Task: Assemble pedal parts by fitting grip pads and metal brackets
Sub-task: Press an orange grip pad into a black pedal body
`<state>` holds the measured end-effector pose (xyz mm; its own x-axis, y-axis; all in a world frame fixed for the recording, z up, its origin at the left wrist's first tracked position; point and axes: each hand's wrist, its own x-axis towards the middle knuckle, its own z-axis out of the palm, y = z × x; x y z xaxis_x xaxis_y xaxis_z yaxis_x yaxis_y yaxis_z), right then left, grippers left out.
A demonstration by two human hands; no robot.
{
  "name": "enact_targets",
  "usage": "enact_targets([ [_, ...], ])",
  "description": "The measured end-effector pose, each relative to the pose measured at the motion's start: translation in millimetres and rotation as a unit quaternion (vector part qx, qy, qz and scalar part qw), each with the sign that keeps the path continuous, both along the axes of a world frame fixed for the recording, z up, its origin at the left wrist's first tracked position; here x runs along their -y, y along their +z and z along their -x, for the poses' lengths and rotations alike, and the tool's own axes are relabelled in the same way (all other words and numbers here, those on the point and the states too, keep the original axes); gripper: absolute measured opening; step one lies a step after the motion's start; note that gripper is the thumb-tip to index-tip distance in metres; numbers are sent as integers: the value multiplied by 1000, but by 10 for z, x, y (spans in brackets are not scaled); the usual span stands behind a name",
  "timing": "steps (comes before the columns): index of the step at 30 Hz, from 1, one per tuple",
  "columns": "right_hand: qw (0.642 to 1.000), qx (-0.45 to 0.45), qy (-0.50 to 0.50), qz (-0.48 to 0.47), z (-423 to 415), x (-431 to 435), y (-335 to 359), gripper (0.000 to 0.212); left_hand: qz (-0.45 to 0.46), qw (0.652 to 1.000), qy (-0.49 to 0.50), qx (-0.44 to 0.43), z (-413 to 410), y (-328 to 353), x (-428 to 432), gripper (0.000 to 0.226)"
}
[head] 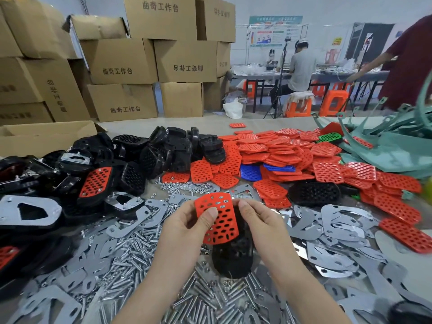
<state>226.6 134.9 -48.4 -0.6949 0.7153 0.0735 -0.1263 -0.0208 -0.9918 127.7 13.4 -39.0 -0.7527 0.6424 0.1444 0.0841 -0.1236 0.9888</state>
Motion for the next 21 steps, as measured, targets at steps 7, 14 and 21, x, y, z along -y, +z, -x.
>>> enact_targets([
  [7,999,36,-7,24,-26,-36,-10,16,-12,999,33,40,79,-30,0,17],
  [14,983,-37,-119,136,-60,-165,72,14,80,985,151,-13,702,70,-88,12],
  [21,917,-153,-90,358,-124,-328,106,43,349,873,179,-289,1270,255,-596,36],
])
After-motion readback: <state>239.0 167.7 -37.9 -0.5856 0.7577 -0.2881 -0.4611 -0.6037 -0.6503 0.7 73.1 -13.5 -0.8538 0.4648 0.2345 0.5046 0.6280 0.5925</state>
